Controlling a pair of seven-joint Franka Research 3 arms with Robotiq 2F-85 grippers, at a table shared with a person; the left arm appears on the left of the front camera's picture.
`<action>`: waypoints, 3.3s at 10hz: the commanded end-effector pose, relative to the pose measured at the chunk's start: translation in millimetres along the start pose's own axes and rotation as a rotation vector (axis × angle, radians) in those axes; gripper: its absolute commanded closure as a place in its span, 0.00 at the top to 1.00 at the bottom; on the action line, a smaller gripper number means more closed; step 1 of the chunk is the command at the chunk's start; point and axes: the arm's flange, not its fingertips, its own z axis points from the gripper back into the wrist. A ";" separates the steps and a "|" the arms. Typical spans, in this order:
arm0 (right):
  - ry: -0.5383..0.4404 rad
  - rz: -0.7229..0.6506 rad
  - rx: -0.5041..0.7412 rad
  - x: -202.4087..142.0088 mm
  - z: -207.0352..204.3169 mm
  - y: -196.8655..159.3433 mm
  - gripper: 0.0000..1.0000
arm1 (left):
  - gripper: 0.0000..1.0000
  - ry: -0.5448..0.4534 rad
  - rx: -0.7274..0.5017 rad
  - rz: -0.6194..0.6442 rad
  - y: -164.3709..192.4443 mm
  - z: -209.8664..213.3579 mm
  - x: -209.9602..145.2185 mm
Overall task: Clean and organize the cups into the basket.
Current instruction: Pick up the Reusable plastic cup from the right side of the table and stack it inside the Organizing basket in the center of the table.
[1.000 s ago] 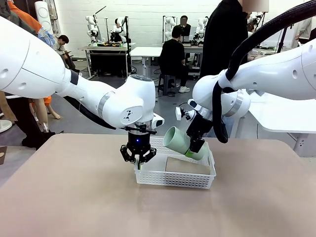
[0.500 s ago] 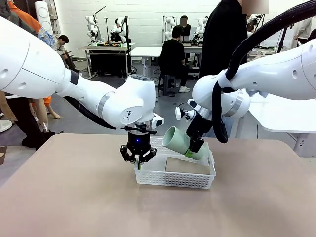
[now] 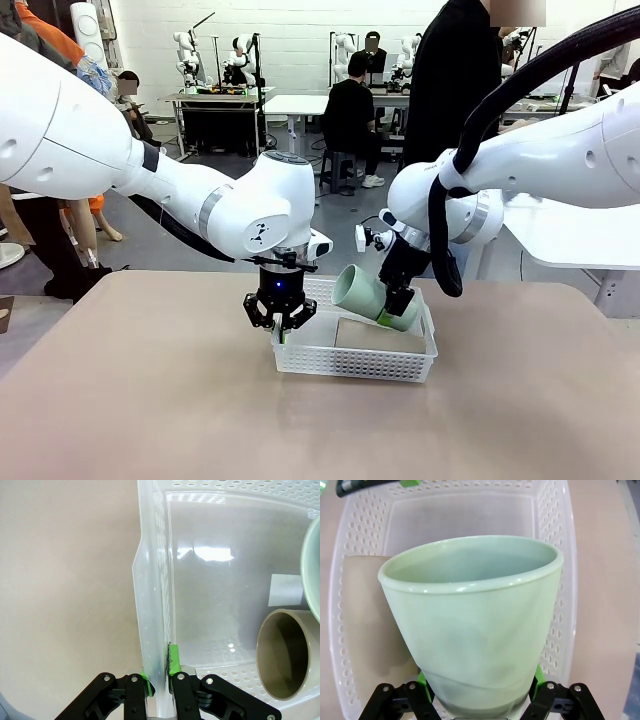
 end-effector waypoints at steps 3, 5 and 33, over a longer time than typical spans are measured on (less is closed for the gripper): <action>0.011 -0.025 -0.013 7.3 -1.6 -10.3 0.95 | 0.00 0.000 0.001 -0.001 -0.1 -0.4 -0.1; 0.009 -0.029 -0.014 7.2 -3.2 -10.6 1.00 | 0.00 0.000 0.001 -0.001 -0.1 -0.4 -0.1; -1.048 -0.159 -0.158 -384.3 167.1 96.0 1.00 | 0.00 0.000 0.001 -0.001 -0.1 -0.4 -0.1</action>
